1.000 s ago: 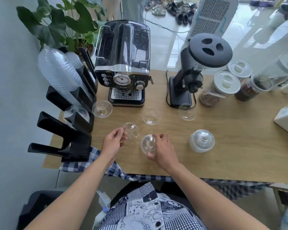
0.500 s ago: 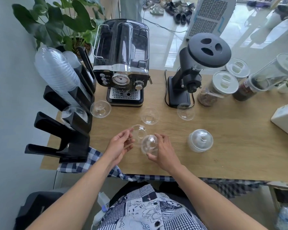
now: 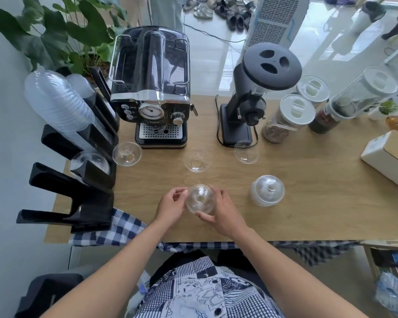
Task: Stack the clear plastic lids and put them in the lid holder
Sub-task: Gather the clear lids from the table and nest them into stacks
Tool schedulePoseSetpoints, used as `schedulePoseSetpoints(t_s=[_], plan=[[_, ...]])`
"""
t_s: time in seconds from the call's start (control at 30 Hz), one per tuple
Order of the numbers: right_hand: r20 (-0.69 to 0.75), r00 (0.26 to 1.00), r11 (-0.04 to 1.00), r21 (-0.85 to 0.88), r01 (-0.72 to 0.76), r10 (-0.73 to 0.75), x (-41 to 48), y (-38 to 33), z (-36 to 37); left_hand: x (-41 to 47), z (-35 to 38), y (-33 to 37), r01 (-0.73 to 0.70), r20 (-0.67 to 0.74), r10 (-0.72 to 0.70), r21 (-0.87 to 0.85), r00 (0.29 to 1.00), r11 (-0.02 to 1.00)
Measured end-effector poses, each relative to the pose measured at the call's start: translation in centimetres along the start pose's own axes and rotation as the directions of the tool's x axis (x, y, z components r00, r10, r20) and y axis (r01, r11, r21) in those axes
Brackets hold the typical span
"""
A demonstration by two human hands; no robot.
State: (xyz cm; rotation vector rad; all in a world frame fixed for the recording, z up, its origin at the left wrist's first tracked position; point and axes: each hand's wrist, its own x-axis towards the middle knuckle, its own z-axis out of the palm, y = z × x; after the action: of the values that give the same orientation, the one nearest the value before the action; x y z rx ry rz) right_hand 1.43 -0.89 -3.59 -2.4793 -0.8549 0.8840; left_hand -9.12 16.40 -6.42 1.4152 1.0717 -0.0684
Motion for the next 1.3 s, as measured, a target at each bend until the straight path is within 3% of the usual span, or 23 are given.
schedulePoseSetpoints(t_s=[0.3, 0.43, 0.47, 0.53, 0.57, 0.63, 0.77, 0.87, 0.97, 1.1, 1.2, 1.3], plan=[[0.104, 0.993, 0.996, -0.076, -0.051, 0.059, 1.1, 0.9, -0.5, 0.4, -0.2, 0.6, -0.113, 0.065, 0.102, 0.216, 0.993, 0.97], [0.058, 0.997, 0.999, -0.003, -0.046, 0.046, 1.2, -0.2, -3.8, 0.7, -0.8, 2.2, -0.285, -0.088, 0.346, 0.403, 0.934, 0.87], [0.005, 0.999, 0.999, 0.031, -0.038, 0.038, 1.4, -0.3, -4.8, 1.1, -1.1, 2.7, -0.354, -0.085, 0.442, 0.474, 0.893, 0.806], [-0.112, 0.993, 0.998, 0.057, -0.026, 0.032, 2.5, 0.0, -6.9, 2.4, -1.5, 3.7, -0.471, 0.019, 0.613, 0.659, 0.79, 0.586], [-0.148, 0.988, 0.999, 0.045, -0.031, 0.037, 3.4, 0.4, -7.7, 3.1, -1.6, 4.3, -0.507, 0.1, 0.661, 0.729, 0.744, 0.46], [-0.149, 0.986, 0.997, -0.008, -0.072, 0.07, 5.3, 1.5, -9.0, 4.1, -1.5, 5.6, -0.529, 0.239, 0.652, 0.797, 0.719, 0.291], [-0.012, 0.979, 0.974, -0.096, -0.204, 0.204, 8.0, 2.8, -10.2, 5.1, -0.3, 7.5, -0.548, 0.404, 0.565, 0.83, 0.719, 0.105], [0.042, 0.976, 0.971, -0.117, -0.208, 0.214, 8.4, 3.2, -10.1, 5.7, 0.0, 7.7, -0.538, 0.432, 0.546, 0.842, 0.717, 0.039], [0.004, 0.979, 0.975, -0.091, -0.204, 0.206, 7.9, 3.1, -10.0, 5.5, 0.1, 8.1, -0.556, 0.412, 0.567, 0.826, 0.713, 0.098], [-0.137, 0.981, 0.99, 0.048, -0.133, 0.138, 6.5, 2.7, -10.0, 4.6, -0.8, 8.3, -0.605, 0.264, 0.645, 0.695, 0.717, 0.389], [-0.274, 0.95, 0.961, 0.266, -0.071, 0.146, 5.0, 2.5, -10.1, 3.3, -1.8, 8.4, -0.567, 0.172, 0.56, 0.467, 0.811, 0.678], [-0.269, 0.925, 0.826, 0.558, -0.075, 0.266, 3.1, 1.8, -10.7, 2.1, -2.9, 7.7, -0.407, 0.075, 0.4, 0.187, 0.913, 0.894]])
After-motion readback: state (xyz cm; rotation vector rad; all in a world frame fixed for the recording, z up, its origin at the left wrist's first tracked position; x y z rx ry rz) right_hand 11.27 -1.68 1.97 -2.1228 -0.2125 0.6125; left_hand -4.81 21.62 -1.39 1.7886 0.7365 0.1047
